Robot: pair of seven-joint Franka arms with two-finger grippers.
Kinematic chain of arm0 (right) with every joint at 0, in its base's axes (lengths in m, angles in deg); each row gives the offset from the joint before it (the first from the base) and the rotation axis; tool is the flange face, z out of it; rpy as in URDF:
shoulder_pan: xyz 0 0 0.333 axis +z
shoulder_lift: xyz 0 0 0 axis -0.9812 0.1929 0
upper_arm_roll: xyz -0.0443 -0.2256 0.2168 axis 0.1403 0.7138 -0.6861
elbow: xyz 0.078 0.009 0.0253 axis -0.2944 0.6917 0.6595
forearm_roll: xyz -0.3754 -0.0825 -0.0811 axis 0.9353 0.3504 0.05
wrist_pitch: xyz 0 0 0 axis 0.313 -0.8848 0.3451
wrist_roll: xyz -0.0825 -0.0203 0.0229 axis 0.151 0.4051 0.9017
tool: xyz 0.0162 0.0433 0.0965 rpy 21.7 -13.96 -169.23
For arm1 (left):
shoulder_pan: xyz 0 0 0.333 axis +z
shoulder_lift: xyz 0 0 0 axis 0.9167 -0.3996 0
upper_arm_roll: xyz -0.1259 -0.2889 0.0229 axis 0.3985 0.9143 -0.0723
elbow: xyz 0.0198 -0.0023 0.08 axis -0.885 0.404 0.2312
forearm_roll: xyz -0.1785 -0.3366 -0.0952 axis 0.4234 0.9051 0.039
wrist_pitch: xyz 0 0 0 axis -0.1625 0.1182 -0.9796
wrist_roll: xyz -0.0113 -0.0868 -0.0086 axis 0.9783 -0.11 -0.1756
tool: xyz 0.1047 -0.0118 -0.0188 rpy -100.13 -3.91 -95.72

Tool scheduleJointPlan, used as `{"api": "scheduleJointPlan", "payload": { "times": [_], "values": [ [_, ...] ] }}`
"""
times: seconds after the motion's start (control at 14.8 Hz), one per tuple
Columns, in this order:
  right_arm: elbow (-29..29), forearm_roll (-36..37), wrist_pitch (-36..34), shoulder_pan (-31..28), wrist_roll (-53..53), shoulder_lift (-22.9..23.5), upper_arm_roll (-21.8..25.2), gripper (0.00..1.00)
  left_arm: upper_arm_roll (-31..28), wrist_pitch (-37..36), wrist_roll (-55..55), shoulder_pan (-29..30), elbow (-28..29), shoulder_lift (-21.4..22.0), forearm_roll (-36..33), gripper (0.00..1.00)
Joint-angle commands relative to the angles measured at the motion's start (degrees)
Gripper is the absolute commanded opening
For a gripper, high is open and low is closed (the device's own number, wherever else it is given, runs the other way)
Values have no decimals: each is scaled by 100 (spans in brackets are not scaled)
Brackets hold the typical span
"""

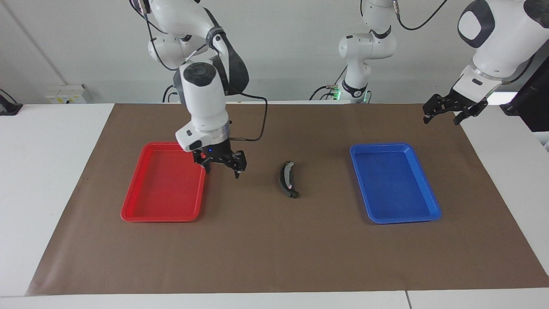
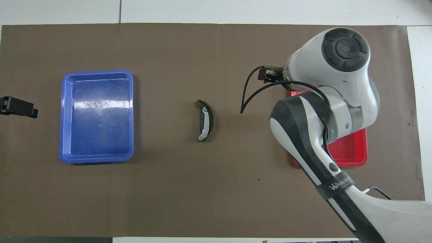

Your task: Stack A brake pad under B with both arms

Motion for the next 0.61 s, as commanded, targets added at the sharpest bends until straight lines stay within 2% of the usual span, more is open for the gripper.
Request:
{"api": "scheduleJointPlan", "payload": {
  "times": [0.0,0.27,0.54],
  "values": [
    [148,88,-460,-562,-491,-513,-100,100,37,-55,35,67,23,23,9,99],
    [148,53,-1304,-1318,-1458,-1129,-100,100,37,-55,35,67,23,32,9,99],
    [121,9,-2219,-1741,-2109,-1569,-100,100,37,-55,35,67,23,32,9,99]
  ]
}}
